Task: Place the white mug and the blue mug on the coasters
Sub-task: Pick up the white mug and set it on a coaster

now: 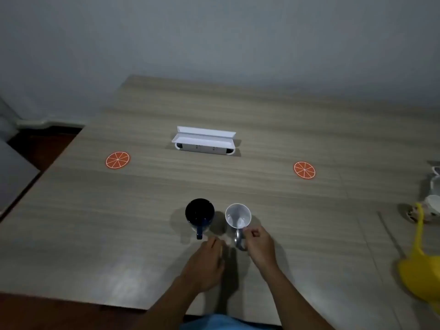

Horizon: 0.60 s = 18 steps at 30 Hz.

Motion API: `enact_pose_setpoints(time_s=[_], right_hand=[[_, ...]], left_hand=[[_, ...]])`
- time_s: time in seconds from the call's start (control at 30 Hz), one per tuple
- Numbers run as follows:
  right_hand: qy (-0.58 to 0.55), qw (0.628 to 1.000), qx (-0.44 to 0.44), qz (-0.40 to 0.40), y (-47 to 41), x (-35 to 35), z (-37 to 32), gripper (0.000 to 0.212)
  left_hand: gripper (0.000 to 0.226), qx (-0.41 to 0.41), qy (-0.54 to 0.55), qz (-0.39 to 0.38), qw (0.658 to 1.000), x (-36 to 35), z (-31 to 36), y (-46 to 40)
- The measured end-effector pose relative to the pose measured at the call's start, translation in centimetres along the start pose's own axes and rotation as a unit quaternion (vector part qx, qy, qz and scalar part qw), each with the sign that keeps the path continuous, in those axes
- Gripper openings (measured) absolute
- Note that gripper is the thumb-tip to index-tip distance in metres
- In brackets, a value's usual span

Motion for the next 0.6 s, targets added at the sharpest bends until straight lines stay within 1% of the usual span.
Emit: enact_pose_setpoints(time_s=[0.07, 0.13, 0.2, 0.23, 0.3, 0.4, 0.47, 0.6], right_hand=[[-0.02, 0.999, -0.018, -0.038, -0.1, -0.5, 0.5, 0.02], [-0.036, 0.994, -0.031, -0.094, -0.1, -1.0, 0.9, 0.027], [-0.067, 0.989, -0.044, -0.126, -0.1, -1.1, 1.3, 0.028], [-0.085, 0.987, -0.047, -0.131, -0.3, -1.0, 1.5, 0.027], [-0.099, 0.986, -0.038, -0.128, -0.4, -0.5, 2.0, 0.027], [-0.131, 0.986, 0.007, -0.1, -0.5, 1.5, 2.5, 0.027], [-0.15, 0.984, 0.027, -0.086, -0.6, 3.4, 2.5, 0.029], [-0.147, 0.985, 0.056, -0.076, -0.6, 6.5, 1.6, 0.028]], left_hand=[[0.046, 0.029, -0.042, -0.043, 0.998, -1.0, -0.4, -0.5], [0.07, 0.076, -0.076, -0.088, 0.99, -1.8, -0.6, -0.5], [0.09, 0.095, -0.111, -0.109, 0.983, -2.5, -0.5, -0.7], [0.095, 0.102, -0.121, -0.113, 0.981, -2.9, -0.4, -0.8], [0.099, 0.116, -0.147, -0.114, 0.976, -3.2, -0.1, -0.8], [0.093, 0.123, -0.174, -0.105, 0.971, -3.8, 0.3, -1.2], [0.092, 0.119, -0.175, -0.102, 0.972, -4.2, 0.7, -2.1], [0.096, 0.096, -0.158, -0.083, 0.979, -4.2, 2.2, -4.7]])
Point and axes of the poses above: each hand's wrist, its own y-axis away from the middle knuckle, its own x-axis out of the back of the hand, z = x × y, the point moved 2 cm from there along -y, towards the middle knuckle, and after that the axes turned 14 degrees about -z, right-handed, at the moved point
